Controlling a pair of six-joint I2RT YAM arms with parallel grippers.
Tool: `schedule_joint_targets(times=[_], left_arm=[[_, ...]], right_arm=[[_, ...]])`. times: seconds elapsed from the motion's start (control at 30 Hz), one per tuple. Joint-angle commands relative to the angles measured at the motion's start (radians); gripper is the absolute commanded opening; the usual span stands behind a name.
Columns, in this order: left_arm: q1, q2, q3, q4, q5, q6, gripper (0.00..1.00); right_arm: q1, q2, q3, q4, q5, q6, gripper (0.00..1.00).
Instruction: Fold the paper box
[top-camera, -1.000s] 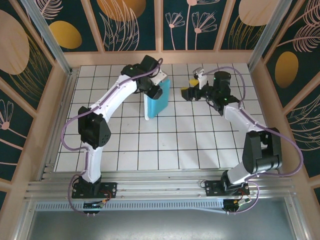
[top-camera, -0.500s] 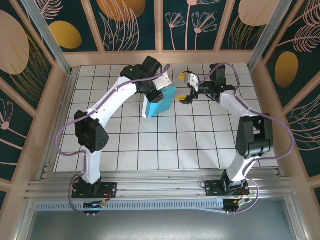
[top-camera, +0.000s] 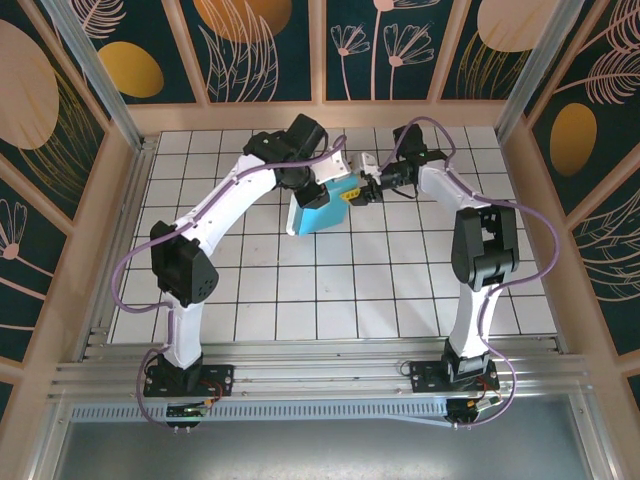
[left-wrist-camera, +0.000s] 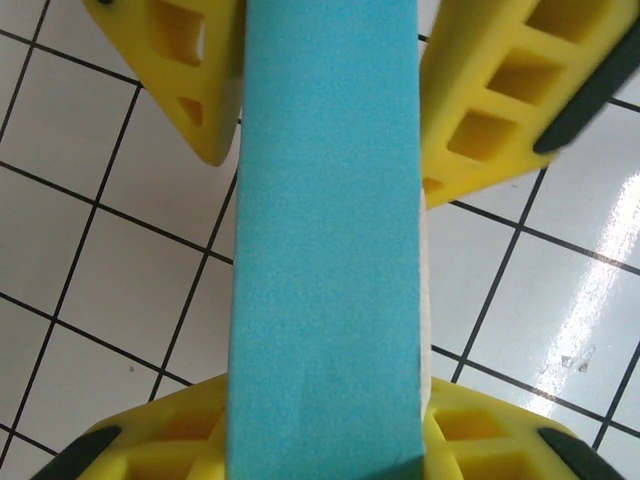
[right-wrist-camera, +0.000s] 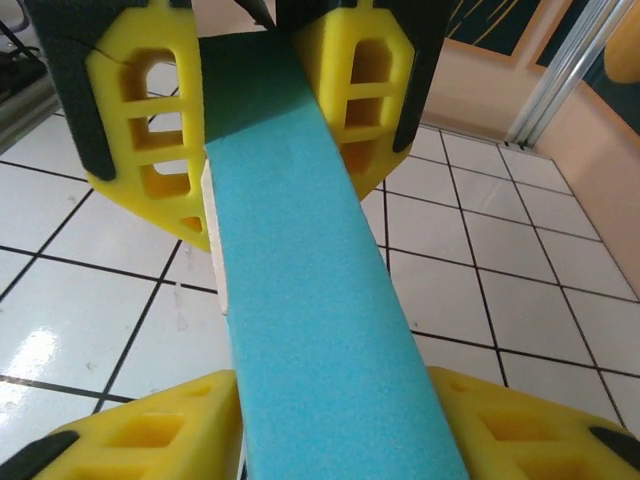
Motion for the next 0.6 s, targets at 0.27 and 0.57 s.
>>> schedule_joint_targets(times=[0.27, 0.57], left_arm=[[-0.007, -0.195, -0.158, 0.257, -0.012, -0.051, 0.65], [0.157, -0.712, -0.880, 0.958, 0.321, -0.096, 0.88]], right_arm=[[-0.018, -0.010, 0.044, -0.148, -0.071, -0.057, 0.29], [-0.071, -0.112, -0.062, 0.021, -0.112, 0.089, 0.27]])
